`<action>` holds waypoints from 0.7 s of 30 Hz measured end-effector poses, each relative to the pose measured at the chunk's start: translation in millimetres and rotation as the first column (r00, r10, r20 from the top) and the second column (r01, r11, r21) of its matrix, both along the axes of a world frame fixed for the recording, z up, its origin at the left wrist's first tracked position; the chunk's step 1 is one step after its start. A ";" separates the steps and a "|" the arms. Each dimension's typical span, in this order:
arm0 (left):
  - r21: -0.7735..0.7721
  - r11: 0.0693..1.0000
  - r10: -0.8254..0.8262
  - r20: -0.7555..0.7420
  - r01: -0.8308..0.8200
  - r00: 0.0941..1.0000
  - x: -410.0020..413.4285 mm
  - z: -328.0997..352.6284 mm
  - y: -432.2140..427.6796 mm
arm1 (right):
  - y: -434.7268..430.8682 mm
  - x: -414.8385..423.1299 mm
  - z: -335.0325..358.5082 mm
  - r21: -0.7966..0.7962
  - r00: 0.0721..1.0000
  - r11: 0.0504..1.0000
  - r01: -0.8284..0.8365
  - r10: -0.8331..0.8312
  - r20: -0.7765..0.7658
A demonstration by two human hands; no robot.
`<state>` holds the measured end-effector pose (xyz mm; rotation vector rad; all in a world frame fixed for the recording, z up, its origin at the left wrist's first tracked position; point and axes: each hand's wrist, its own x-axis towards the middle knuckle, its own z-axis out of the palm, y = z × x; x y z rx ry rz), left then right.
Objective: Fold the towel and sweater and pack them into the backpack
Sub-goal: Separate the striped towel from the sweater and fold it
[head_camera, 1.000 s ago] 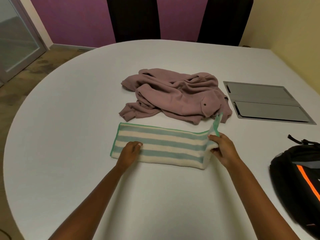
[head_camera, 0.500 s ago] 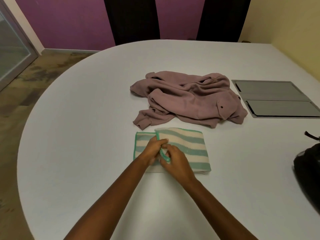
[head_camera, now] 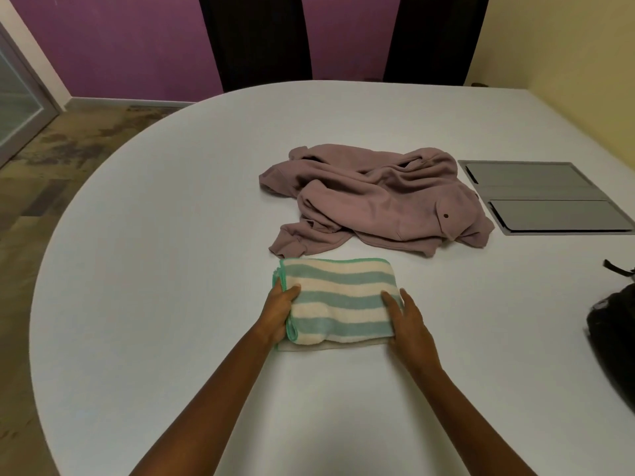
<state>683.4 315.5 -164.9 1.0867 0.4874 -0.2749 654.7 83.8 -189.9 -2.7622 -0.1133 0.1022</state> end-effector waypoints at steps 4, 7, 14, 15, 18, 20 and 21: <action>0.040 0.996 0.087 -0.101 -0.083 0.991 -5.4 -14.1 6.9 | -8.7 -1.1 1.2 0.069 0.994 0.995 0.074 -0.068 -0.087; 0.195 0.976 0.120 -0.122 -0.095 0.985 -8.6 -24.0 10.8 | -10.0 -2.2 -1.5 0.185 0.986 0.968 0.168 -0.168 -0.014; 0.469 0.876 0.102 0.042 -0.109 0.994 -7.6 -29.9 6.5 | -18.2 -1.0 -8.8 0.288 0.965 0.921 0.262 -0.245 -0.094; 0.558 0.822 0.088 0.071 -0.113 0.994 -8.3 -30.4 3.9 | -19.5 -0.6 -7.0 0.313 0.960 0.908 0.277 -0.246 -0.136; 0.846 0.527 0.017 0.085 -0.081 0.996 -11.5 -28.5 -9.1 | -19.9 1.1 3.5 0.313 0.949 0.905 0.287 -0.226 -0.218; 0.937 0.341 -0.054 0.098 -0.073 0.994 -15.2 -26.4 -17.6 | -13.1 1.5 13.8 0.245 0.972 0.943 0.224 -0.198 -0.128; 0.962 0.263 -0.119 0.108 -0.074 0.987 -17.3 -26.4 -21.5 | -6.8 2.0 18.6 0.210 0.981 0.959 0.188 -0.175 -0.079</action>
